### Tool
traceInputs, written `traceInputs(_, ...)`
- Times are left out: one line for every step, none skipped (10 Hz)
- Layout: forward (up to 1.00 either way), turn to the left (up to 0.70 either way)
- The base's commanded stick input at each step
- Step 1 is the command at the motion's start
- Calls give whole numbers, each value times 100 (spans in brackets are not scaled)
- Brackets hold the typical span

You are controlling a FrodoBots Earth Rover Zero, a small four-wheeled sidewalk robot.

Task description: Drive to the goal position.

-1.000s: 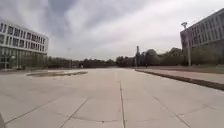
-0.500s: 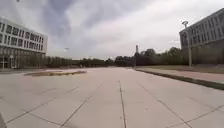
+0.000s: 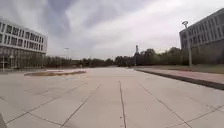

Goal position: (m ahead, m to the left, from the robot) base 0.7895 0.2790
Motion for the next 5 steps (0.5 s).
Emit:
traceInputs(29,0)
traceInputs(40,0)
traceInputs(50,-4)
traceInputs(50,-31)
traceInputs(50,-50)
